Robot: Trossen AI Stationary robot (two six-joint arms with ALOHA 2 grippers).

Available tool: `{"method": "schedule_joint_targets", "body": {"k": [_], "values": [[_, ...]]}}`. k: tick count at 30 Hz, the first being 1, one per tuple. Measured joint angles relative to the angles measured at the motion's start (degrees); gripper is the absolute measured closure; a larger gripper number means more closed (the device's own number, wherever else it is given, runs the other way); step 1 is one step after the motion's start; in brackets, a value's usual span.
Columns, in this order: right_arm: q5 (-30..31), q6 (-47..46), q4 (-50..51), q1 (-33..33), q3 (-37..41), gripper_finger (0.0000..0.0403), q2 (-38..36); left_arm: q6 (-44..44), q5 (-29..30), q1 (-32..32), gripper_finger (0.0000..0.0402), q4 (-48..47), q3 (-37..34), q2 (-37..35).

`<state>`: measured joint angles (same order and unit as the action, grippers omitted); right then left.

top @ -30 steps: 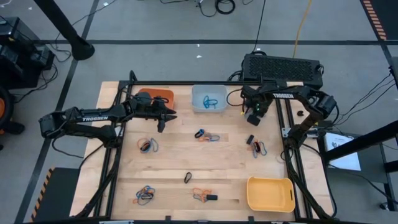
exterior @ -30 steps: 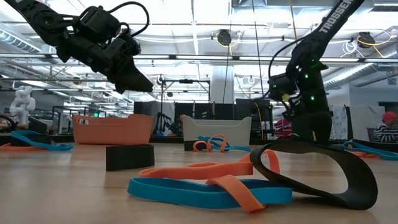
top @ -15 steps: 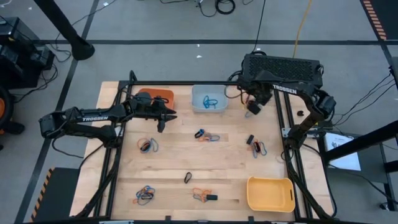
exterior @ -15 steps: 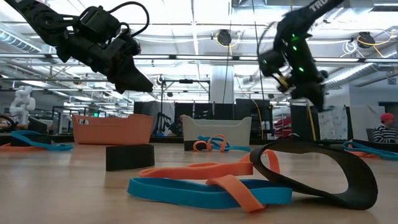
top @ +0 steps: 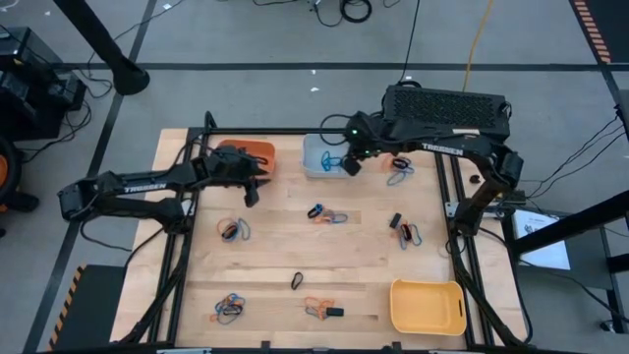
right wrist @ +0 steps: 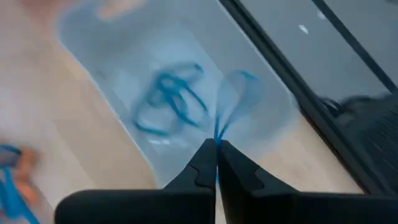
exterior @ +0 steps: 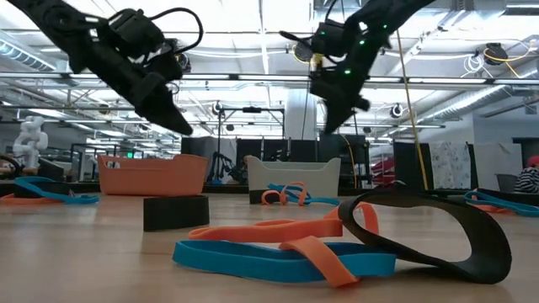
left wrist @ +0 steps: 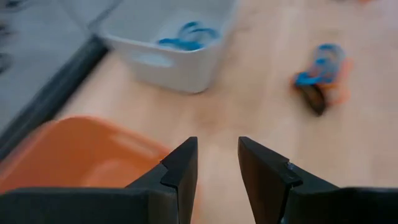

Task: Sort rubber bands into baskets
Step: Put the blue rubberband into the gray bin

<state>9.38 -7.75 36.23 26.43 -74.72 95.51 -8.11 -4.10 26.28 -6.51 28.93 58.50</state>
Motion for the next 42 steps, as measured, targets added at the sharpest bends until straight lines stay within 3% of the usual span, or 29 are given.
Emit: {"method": "schedule_joint_targets", "body": {"k": [6,9,15,28,36,42], "values": [[-1.02,0.02,-10.56,-1.22,-0.02,0.0402,4.63,1.44,16.26,-0.02,0.0278,-8.90,3.48,-4.81],[-1.00,0.03,-10.54,-1.19,0.00,0.0402,5.84,1.76,20.63,0.00,0.0278,-10.03,3.51,-6.58],[-0.98,1.09,-10.34,-1.19,0.00,0.0386,6.25,1.76,20.79,0.00,0.0278,-10.32,3.51,-7.26],[-1.10,0.75,-10.30,-1.38,0.00,0.0291,6.25,1.56,21.08,0.00,0.0278,-9.08,3.51,-7.28],[-13.16,1.59,-11.52,-5.25,0.00,0.0284,6.25,1.75,21.30,-0.01,0.0278,-9.75,3.51,-7.28],[-14.25,6.89,-14.46,-12.88,0.00,0.0284,6.25,4.80,13.28,-0.22,0.0278,-11.98,3.51,-7.33]]}}
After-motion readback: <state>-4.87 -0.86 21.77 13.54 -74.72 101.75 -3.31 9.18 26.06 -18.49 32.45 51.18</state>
